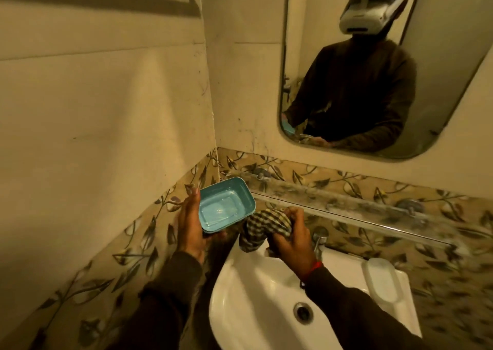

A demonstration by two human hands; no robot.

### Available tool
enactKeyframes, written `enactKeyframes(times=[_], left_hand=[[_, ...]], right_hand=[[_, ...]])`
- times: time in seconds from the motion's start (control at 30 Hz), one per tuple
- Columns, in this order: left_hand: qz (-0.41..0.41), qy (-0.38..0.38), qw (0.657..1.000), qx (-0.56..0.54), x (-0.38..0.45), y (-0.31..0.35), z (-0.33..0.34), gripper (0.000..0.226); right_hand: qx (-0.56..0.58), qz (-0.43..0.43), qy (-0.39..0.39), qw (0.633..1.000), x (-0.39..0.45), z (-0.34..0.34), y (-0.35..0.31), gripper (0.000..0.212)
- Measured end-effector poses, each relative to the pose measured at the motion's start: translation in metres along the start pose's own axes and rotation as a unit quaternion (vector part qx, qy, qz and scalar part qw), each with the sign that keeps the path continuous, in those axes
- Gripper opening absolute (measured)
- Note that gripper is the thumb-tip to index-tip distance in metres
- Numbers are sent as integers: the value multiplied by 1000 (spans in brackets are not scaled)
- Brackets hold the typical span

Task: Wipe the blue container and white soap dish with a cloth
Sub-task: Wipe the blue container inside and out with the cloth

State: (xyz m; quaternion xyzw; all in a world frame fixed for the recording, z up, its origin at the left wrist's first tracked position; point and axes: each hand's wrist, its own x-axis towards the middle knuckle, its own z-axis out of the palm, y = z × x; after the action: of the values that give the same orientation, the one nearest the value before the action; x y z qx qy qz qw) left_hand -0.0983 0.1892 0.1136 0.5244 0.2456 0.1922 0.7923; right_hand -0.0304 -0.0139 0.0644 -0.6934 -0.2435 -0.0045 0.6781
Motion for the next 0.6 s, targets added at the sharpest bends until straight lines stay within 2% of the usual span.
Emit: enactKeyframes(times=[0.1,0.17,0.23,0.3,0.37,0.43,0.5,0.6], left_hand=[[-9,-24,1000,18,-10,-9,17,86],[-36,-53,998,22,-17,-16,32,92],[-60,-88,994,38,-25,-26,49,90],[-77,-122,988,50,-36,-37,70,87],[-82,-150,983,63,-51,-43,93,85],[-84,-178,979,57,-65,-49,114,81],[-95,-221,970,42,-79,-51,134,80],[-98,-276,953,71,-95,-59,157,84]], right_hand=[[30,-52,92,994,-10,-30,-44,43],[57,-47,117,990,-14,-53,-70,46],[99,-25,85,991,-18,-71,-95,47],[112,-3,20,994,-21,-86,-116,47],[20,6,-51,998,-24,-95,-131,46],[-152,-7,-89,984,-29,-100,-137,43],[-311,-32,-70,947,-35,-101,-131,39],[-367,-66,21,928,-44,-97,-122,31]])
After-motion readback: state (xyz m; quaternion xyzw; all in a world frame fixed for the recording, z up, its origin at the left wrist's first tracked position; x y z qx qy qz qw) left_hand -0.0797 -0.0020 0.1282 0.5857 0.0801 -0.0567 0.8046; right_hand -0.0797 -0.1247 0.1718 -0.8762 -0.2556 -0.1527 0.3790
